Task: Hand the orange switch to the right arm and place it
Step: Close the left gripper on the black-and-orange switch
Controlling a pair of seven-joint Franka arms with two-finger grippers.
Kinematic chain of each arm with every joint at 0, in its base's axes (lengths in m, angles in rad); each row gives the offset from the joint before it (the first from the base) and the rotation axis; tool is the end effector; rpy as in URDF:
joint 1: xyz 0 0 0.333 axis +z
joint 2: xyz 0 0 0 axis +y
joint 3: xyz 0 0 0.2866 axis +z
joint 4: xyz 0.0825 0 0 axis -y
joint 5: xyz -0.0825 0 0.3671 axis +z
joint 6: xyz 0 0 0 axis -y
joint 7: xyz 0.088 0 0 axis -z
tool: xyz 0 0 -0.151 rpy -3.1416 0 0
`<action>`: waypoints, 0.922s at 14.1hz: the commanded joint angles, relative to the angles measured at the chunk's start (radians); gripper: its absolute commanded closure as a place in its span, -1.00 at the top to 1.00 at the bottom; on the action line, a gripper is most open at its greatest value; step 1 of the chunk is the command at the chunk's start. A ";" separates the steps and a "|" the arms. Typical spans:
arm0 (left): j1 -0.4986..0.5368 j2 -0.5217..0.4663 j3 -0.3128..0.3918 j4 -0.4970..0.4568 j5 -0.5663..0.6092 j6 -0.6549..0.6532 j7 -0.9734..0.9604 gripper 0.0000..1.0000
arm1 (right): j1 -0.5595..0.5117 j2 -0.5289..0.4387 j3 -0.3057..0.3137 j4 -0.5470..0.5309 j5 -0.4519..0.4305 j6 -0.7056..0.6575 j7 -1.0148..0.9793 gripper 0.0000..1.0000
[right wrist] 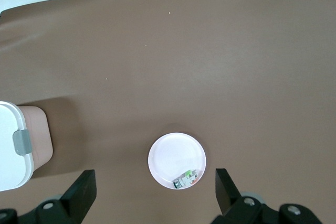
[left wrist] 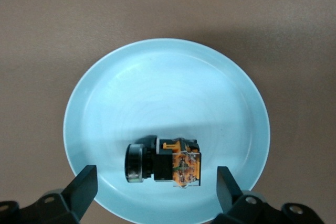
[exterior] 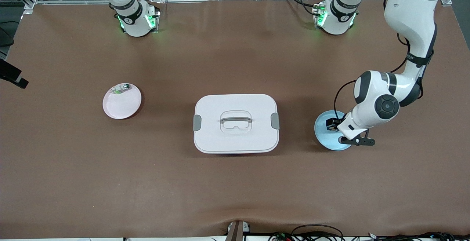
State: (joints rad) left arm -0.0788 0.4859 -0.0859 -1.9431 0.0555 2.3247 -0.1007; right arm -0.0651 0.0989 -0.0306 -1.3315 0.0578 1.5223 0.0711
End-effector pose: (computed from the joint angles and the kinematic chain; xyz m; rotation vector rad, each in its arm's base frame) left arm 0.5738 -0.0935 0.1657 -3.1225 0.1503 0.1584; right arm 0.5621 -0.0441 0.6011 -3.0749 0.2481 -0.1429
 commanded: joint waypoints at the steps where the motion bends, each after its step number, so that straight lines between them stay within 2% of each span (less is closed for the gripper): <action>1: -0.019 0.016 -0.005 -0.004 0.020 0.015 -0.004 1.00 | -0.010 -0.004 0.008 -0.006 0.010 0.004 0.012 1.00; 13: -0.004 0.040 -0.005 -0.017 0.035 0.041 -0.002 1.00 | -0.016 -0.005 0.008 -0.014 0.010 -0.007 -0.019 1.00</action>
State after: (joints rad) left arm -0.0886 0.5197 -0.0873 -1.9517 0.0678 2.3308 -0.1001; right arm -0.0652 0.1023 -0.0312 -1.3339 0.0578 1.5173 0.0680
